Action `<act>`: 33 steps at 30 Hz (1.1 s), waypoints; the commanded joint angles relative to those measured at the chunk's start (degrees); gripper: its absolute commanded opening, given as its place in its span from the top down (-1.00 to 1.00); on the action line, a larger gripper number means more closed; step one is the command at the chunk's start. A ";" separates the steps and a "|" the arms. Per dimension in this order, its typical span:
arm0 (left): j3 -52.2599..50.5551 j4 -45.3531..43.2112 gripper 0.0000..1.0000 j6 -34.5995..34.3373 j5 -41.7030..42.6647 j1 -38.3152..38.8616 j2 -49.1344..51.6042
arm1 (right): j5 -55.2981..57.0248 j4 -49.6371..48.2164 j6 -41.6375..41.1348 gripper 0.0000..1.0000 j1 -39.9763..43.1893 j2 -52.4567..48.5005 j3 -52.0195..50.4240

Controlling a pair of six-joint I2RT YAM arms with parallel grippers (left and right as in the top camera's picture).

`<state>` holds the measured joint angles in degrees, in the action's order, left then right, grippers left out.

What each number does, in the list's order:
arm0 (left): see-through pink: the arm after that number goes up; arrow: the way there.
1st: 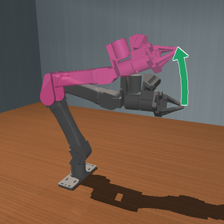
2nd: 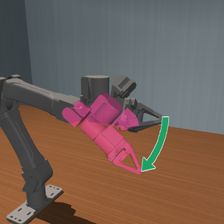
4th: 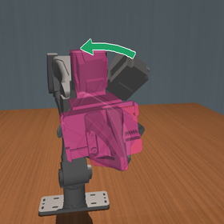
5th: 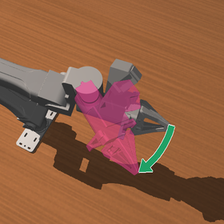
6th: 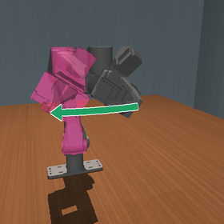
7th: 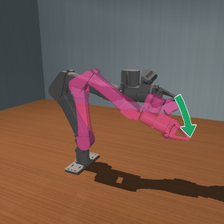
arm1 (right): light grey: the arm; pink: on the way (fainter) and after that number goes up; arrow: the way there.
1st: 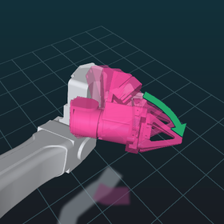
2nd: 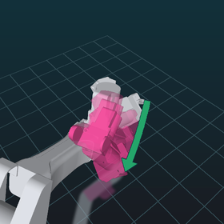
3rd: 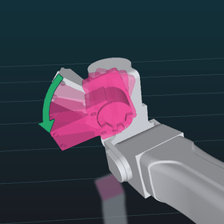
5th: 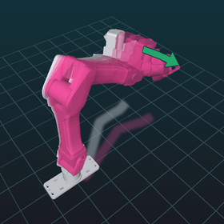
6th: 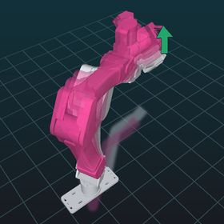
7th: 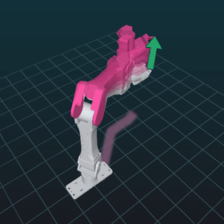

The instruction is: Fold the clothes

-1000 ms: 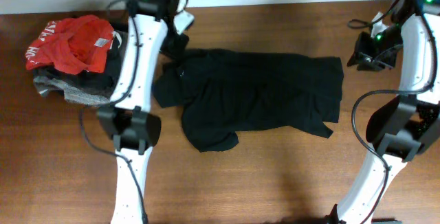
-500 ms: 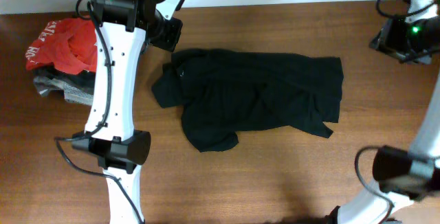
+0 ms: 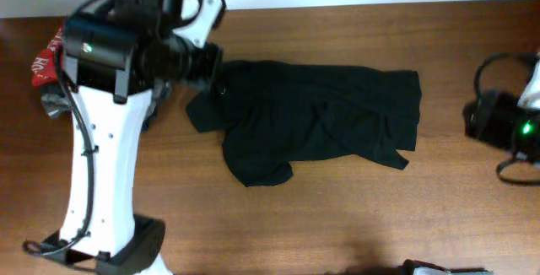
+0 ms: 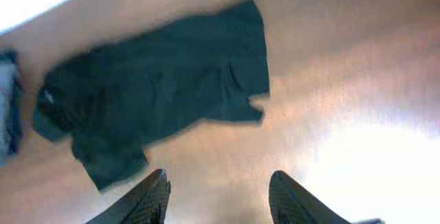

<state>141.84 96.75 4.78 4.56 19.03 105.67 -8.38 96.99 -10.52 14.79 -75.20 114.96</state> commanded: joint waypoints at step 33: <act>-71.56 -37.00 0.10 -0.46 -4.48 19.65 0.81 | 3.54 -19.45 -1.97 -0.06 -0.11 -2.12 -37.92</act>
<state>70.59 60.29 3.79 4.91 38.65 106.74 -5.78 77.87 -12.05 14.79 -77.21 77.34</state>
